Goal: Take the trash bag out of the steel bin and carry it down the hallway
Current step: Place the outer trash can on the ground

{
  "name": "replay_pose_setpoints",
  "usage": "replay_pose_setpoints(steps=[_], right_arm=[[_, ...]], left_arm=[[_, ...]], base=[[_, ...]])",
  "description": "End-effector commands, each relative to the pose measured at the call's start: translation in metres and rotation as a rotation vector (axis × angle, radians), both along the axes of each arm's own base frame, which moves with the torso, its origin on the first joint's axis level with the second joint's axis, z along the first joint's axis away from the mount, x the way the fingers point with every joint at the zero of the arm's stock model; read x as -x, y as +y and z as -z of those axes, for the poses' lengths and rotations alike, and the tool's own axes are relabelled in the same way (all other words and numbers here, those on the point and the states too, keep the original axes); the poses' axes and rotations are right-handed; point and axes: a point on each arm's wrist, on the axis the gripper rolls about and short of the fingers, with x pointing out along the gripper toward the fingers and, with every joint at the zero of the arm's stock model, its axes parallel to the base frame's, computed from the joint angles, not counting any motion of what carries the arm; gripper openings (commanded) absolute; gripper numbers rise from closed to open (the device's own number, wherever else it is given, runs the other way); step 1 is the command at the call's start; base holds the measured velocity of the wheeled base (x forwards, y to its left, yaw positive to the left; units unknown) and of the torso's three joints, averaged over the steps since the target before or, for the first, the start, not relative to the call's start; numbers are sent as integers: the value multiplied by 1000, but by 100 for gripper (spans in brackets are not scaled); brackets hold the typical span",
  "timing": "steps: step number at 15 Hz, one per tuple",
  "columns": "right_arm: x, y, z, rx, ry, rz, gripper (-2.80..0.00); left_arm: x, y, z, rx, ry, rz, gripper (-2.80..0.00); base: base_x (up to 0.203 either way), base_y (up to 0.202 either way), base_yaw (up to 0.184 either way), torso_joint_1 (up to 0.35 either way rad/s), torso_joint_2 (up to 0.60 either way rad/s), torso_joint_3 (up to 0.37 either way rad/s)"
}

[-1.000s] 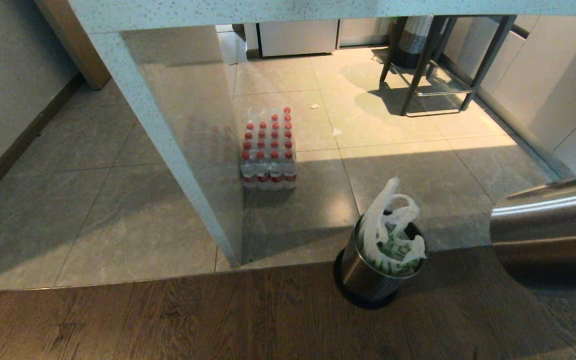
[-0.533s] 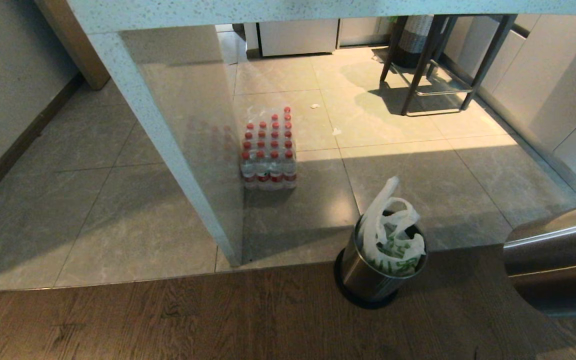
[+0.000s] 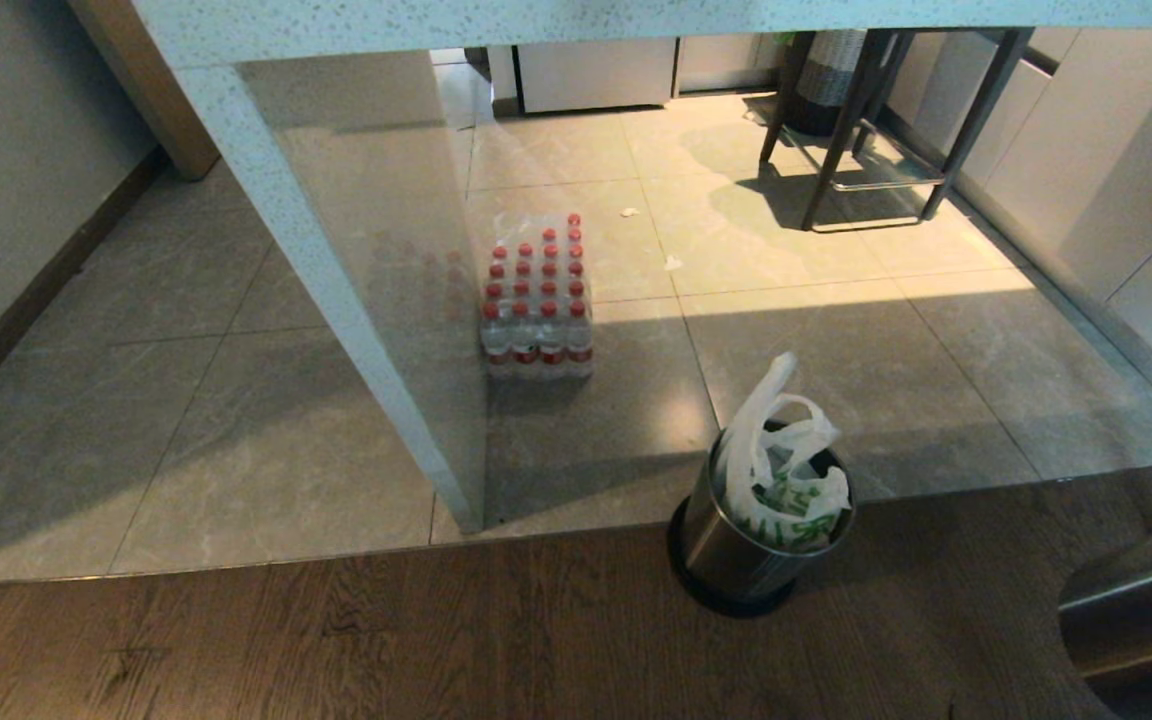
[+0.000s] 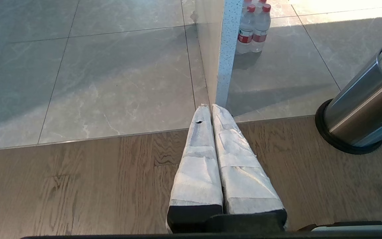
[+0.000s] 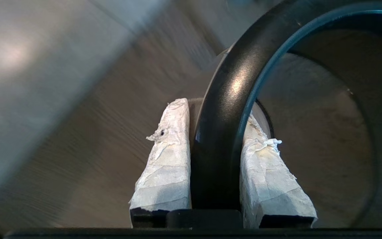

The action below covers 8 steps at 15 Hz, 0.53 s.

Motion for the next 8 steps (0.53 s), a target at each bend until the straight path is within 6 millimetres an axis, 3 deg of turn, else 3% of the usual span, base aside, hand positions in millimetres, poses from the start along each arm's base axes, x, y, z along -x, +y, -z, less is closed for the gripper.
replay_pose_setpoints(steps=[1,5,6,8], right_arm=[[-1,-16,49,-74,100,41,-280],[-13,-29,91,-126,140,61,-280],[-16,-32,94,-110,135,64,-280],[-23,-39,77,28,35,74,-280]], left_arm=[[0,0,0,0,1,0,-280],[0,0,0,0,1,0,-280],[0,0,0,0,1,0,-280],[0,0,0,0,1,0,-280]], base=[[0,0,0,0,0,0],[0,0,0,0,0,0],[0,0,0,0,0,0],[0,0,0,0,0,0]])
